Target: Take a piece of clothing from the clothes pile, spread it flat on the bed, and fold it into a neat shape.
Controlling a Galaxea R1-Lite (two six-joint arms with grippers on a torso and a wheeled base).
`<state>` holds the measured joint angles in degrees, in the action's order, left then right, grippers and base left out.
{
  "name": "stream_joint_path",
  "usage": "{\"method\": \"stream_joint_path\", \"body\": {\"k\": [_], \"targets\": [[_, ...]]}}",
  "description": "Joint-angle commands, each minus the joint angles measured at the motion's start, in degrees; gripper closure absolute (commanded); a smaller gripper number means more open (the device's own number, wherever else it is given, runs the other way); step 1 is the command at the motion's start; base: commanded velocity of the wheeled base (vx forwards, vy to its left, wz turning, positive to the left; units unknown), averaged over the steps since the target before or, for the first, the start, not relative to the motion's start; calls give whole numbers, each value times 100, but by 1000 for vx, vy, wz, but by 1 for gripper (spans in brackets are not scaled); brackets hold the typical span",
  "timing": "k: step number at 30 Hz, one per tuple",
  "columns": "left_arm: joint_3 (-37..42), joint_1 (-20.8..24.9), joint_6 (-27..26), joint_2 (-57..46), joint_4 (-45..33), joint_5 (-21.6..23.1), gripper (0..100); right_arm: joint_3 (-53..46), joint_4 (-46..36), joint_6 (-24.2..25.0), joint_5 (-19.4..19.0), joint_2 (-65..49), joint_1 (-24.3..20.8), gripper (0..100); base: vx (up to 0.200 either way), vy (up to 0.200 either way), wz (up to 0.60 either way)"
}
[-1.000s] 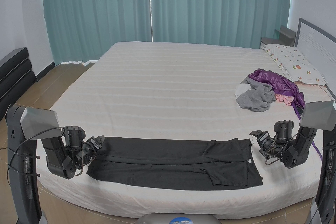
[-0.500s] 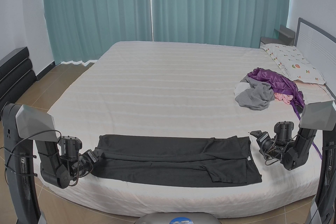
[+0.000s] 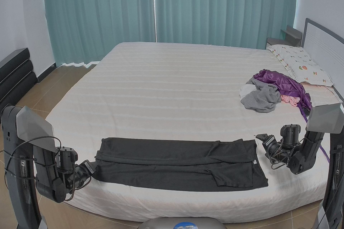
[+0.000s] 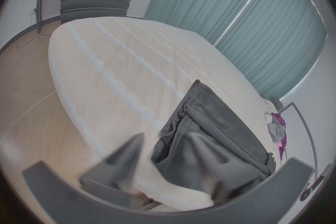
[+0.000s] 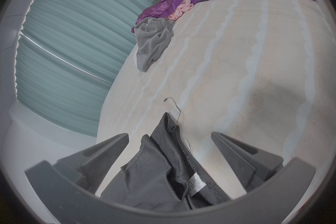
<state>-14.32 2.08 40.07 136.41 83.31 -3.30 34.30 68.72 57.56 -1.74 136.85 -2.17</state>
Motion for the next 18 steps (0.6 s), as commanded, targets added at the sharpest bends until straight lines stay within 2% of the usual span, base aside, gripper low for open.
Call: {"method": "stream_joint_path", "body": {"k": [1,18], "targets": [[184,2,1,35,10,-12,100,6,1,0,-1,8,-3,0,0,0,0],[307,-33,-228,17,19,-74,100,6,10,-8,7,43,-12,0,0,0,0]]}}
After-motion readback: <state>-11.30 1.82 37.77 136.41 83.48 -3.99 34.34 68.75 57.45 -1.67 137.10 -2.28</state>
